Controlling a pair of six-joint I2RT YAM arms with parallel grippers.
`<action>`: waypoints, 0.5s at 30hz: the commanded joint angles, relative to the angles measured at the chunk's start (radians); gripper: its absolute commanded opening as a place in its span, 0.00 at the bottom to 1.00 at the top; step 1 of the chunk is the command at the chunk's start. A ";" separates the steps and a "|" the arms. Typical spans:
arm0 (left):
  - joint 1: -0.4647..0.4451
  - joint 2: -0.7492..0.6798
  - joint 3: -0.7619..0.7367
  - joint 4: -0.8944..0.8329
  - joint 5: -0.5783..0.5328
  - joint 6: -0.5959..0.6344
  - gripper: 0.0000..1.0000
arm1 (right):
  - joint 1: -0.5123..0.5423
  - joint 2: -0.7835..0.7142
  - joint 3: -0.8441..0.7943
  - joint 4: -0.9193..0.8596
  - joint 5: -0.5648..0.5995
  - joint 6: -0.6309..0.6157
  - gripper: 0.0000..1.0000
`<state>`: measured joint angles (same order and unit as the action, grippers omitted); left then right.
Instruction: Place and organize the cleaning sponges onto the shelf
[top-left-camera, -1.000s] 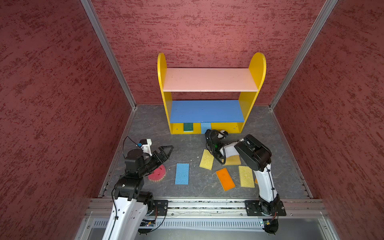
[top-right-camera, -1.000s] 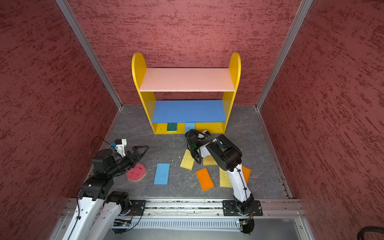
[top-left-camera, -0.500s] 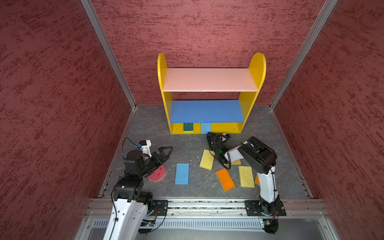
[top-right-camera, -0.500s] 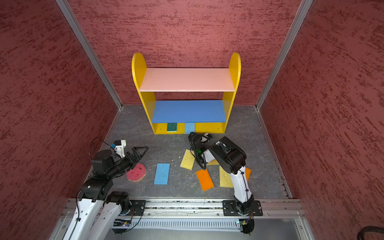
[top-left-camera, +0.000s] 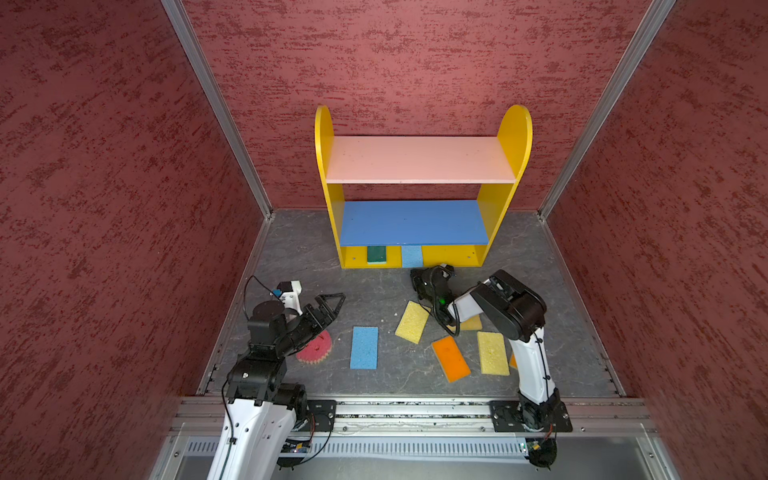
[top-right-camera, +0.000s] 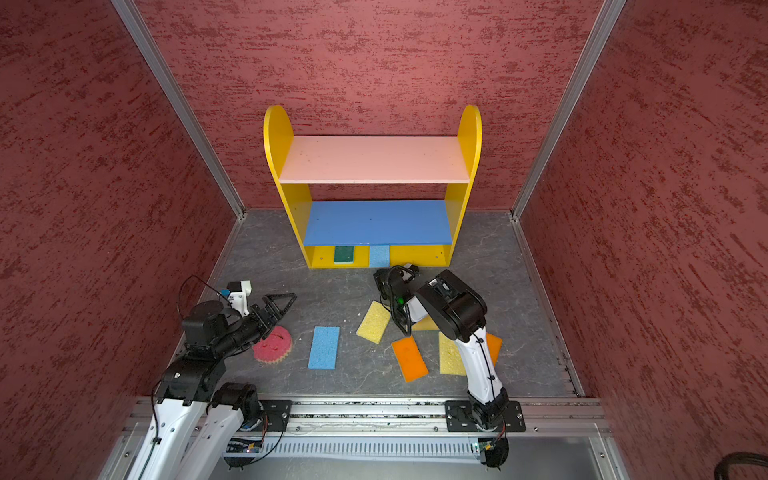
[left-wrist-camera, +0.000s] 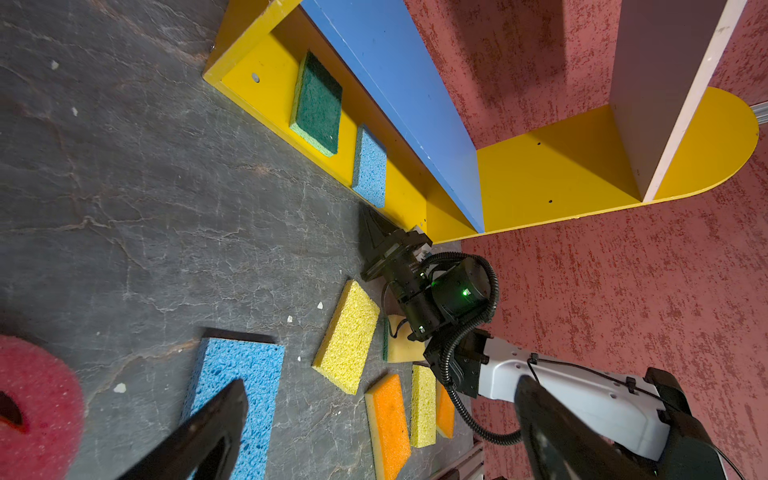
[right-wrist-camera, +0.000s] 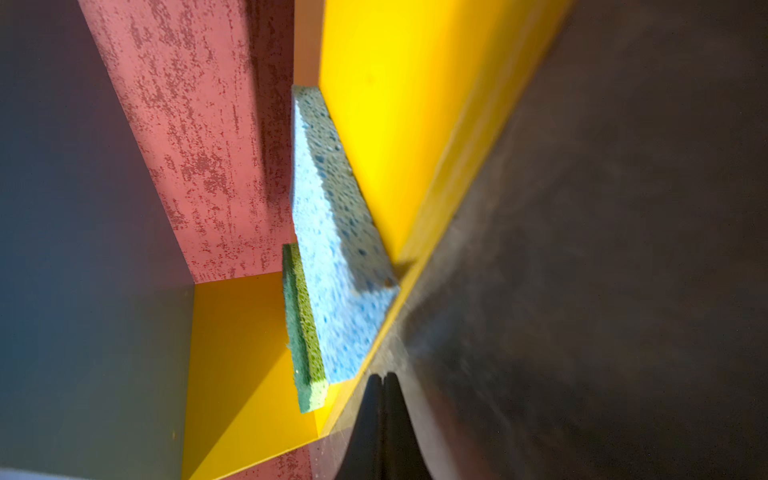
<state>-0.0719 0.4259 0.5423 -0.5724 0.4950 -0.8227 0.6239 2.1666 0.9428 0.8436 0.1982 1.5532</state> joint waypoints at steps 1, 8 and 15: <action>0.009 -0.013 0.007 -0.015 -0.012 -0.005 1.00 | -0.013 0.049 0.033 -0.049 -0.043 0.041 0.00; 0.009 -0.021 -0.024 0.004 -0.011 -0.020 1.00 | -0.023 0.093 0.096 -0.068 -0.037 0.042 0.00; 0.010 -0.020 -0.027 0.008 -0.011 -0.021 1.00 | -0.024 0.082 0.083 -0.077 -0.016 0.050 0.00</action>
<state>-0.0715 0.4122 0.5186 -0.5762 0.4904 -0.8413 0.6075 2.2311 1.0454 0.8406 0.1688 1.5520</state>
